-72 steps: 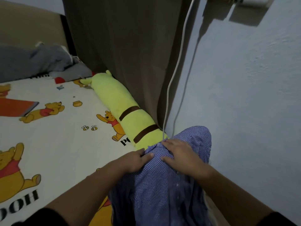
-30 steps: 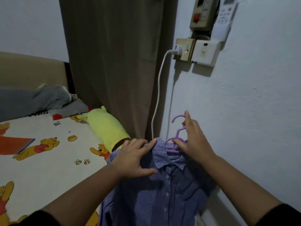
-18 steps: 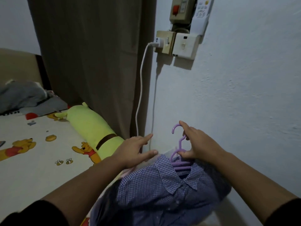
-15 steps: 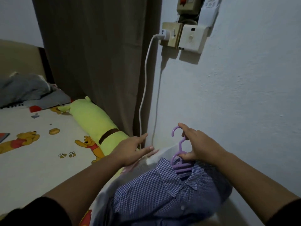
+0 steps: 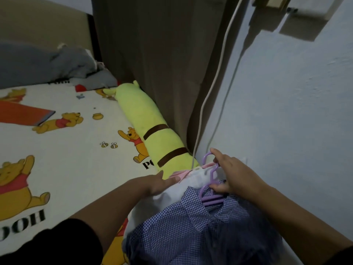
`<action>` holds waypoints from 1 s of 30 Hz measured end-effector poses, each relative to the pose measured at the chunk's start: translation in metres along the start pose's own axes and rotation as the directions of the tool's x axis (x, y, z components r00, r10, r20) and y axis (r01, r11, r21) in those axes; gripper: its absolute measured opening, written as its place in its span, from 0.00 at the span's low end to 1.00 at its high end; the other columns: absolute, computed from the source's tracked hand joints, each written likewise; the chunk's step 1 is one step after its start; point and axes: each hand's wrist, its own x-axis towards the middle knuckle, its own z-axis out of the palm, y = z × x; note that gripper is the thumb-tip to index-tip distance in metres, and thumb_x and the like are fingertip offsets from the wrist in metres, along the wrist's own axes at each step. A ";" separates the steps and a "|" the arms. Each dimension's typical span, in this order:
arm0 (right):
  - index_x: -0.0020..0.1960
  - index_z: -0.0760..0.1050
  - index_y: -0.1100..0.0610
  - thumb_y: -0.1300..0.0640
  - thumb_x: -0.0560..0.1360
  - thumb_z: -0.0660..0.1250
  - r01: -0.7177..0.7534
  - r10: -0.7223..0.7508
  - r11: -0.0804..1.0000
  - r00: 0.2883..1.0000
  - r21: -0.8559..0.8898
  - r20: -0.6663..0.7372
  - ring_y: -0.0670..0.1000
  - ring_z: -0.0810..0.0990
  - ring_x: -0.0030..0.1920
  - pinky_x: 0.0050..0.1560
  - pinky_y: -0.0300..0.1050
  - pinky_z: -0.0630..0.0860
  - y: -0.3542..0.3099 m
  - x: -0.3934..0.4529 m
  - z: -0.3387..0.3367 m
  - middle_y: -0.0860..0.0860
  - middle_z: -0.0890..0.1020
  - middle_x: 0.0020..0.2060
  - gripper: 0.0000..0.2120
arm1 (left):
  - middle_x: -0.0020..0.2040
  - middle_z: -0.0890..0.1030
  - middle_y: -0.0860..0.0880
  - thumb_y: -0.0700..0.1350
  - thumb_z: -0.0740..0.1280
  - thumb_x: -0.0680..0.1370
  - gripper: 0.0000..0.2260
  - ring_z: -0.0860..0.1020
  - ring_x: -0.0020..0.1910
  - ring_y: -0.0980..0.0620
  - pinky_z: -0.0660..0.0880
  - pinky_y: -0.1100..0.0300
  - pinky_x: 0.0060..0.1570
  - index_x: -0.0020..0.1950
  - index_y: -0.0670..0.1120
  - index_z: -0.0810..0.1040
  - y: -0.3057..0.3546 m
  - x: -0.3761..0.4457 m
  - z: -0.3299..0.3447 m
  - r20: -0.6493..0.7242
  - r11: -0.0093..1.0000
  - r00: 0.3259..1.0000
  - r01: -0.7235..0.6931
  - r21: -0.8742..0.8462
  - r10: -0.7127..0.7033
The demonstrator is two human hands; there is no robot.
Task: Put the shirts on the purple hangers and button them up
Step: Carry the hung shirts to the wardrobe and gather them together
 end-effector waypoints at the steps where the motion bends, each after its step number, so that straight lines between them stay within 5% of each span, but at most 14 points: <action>1: 0.76 0.49 0.50 0.42 0.67 0.73 0.003 -0.003 1.000 1.000 0.000 0.002 0.50 0.72 0.60 0.59 0.40 0.68 0.000 0.002 0.001 0.49 0.73 0.65 0.47 | 0.78 0.53 0.42 0.75 0.50 0.71 0.46 0.55 0.76 0.40 0.54 0.43 0.72 0.79 0.48 0.42 -0.001 0.000 0.001 0.014 1.000 1.000 0.014 -0.013 -0.014; 9: 0.76 0.48 0.50 0.41 0.67 0.72 0.009 -0.009 1.000 1.000 -0.024 0.002 0.51 0.73 0.60 0.59 0.42 0.70 0.001 0.002 0.003 0.50 0.73 0.66 0.48 | 0.79 0.54 0.44 0.74 0.53 0.72 0.45 0.57 0.76 0.42 0.56 0.45 0.72 0.79 0.48 0.49 0.000 0.000 0.004 -0.040 0.997 0.999 0.008 -0.074 -0.011; 15: 0.77 0.48 0.51 0.41 0.67 0.72 0.005 -0.008 0.998 0.998 -0.070 -0.055 0.53 0.74 0.58 0.57 0.43 0.69 0.004 -0.002 -0.004 0.50 0.73 0.66 0.48 | 0.70 0.72 0.45 0.82 0.52 0.62 0.50 0.72 0.65 0.45 0.71 0.47 0.63 0.75 0.51 0.64 0.003 -0.008 -0.004 -0.322 0.986 0.934 -0.129 0.103 0.155; 22: 0.76 0.52 0.53 0.42 0.67 0.72 -0.006 -0.009 0.995 0.987 -0.095 -0.160 0.55 0.75 0.56 0.56 0.46 0.71 -0.006 -0.008 -0.028 0.52 0.74 0.65 0.46 | 0.70 0.70 0.45 0.69 0.53 0.75 0.36 0.71 0.66 0.45 0.70 0.50 0.61 0.78 0.52 0.57 0.020 -0.039 -0.013 -0.469 0.950 0.831 -0.214 0.226 0.299; 30: 0.76 0.51 0.54 0.41 0.66 0.74 -0.094 0.069 0.993 0.947 -0.065 -0.315 0.56 0.76 0.57 0.57 0.47 0.73 -0.006 -0.025 -0.056 0.55 0.75 0.64 0.48 | 0.65 0.75 0.49 0.73 0.44 0.70 0.40 0.73 0.62 0.50 0.69 0.53 0.62 0.77 0.53 0.61 0.017 -0.069 -0.019 -0.496 0.926 0.783 -0.337 0.171 0.376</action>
